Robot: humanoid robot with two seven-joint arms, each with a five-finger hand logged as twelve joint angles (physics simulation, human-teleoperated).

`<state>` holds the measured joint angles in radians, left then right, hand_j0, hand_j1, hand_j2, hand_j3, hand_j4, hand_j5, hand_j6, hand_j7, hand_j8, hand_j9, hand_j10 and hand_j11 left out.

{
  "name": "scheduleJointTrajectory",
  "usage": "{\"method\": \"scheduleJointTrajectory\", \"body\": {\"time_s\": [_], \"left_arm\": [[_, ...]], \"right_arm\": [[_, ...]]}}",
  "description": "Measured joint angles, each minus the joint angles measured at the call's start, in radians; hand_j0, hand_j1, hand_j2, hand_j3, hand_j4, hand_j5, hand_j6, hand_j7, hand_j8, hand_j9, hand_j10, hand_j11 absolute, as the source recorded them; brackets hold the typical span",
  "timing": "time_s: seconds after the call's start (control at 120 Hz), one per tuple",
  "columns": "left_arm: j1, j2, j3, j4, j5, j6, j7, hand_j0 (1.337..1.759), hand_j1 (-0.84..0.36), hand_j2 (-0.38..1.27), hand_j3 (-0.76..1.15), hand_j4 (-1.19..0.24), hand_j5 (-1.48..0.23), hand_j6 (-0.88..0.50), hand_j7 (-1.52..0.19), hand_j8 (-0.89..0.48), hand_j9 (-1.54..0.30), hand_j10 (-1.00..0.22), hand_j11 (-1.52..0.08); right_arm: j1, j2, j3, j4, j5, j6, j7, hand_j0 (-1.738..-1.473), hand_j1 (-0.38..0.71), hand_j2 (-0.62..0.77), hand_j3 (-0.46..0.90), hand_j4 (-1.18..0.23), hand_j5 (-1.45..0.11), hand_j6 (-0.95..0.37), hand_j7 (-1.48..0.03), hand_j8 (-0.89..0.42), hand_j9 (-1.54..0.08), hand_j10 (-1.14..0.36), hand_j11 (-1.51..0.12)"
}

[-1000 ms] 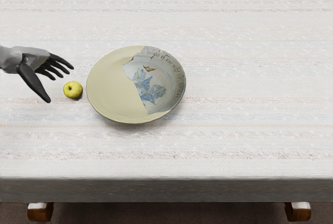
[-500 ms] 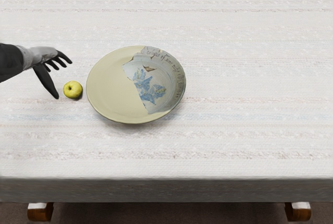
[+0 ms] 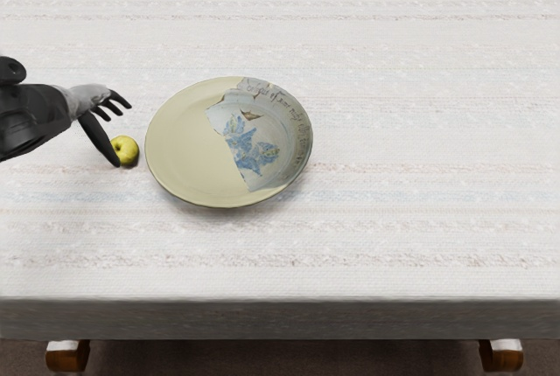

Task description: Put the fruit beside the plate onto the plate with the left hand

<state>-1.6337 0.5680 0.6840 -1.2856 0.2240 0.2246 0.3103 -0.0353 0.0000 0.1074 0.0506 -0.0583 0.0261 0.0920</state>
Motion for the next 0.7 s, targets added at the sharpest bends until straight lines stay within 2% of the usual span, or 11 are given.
{"method": "scheduleJointTrajectory", "body": {"time_s": [0.125, 0.308, 0.417, 0.7], "left_arm": [[0.032, -0.062, 0.019, 0.015, -0.011, 0.113, 0.016, 1.658, 0.06, 0.05, 0.0, -0.25, -0.32, -0.25, -0.32, -0.25, -0.32, -0.25, -0.32], [0.039, -0.116, 0.075, 0.045, -0.006, 0.22, 0.046, 1.658, 0.06, 0.05, 0.0, -0.25, -0.32, -0.25, -0.32, -0.25, -0.32, -0.25, -0.32], [0.07, -0.146, 0.089, 0.067, -0.005, 0.245, 0.054, 1.658, 0.06, 0.05, 0.0, -0.25, -0.32, -0.25, -0.32, -0.25, -0.32, -0.25, -0.32], [0.098, -0.172, 0.085, 0.084, -0.006, 0.258, 0.057, 1.658, 0.06, 0.05, 0.0, -0.25, -0.32, -0.25, -0.32, -0.25, -0.32, -0.25, -0.32]], "right_arm": [[0.0, 0.0, 0.0, 0.0, 0.0, 0.0, 0.0, -1.658, -0.3, -0.01, 0.0, -0.04, -0.05, -0.04, -0.05, -0.04, -0.05, -0.04, -0.05], [0.0, 0.0, 0.0, 0.0, 0.0, 0.0, 0.0, -1.658, -0.3, -0.01, 0.0, -0.04, -0.05, -0.04, -0.05, -0.04, -0.05, -0.04, -0.05], [0.0, 0.0, 0.0, 0.0, 0.0, 0.0, 0.0, -1.658, -0.3, -0.01, 0.0, -0.04, -0.05, -0.04, -0.05, -0.04, -0.05, -0.04, -0.05], [0.0, 0.0, 0.0, 0.0, 0.0, 0.0, 0.0, -1.658, -0.3, -0.01, 0.0, -0.04, -0.05, -0.04, -0.05, -0.04, -0.05, -0.04, -0.05]]}}
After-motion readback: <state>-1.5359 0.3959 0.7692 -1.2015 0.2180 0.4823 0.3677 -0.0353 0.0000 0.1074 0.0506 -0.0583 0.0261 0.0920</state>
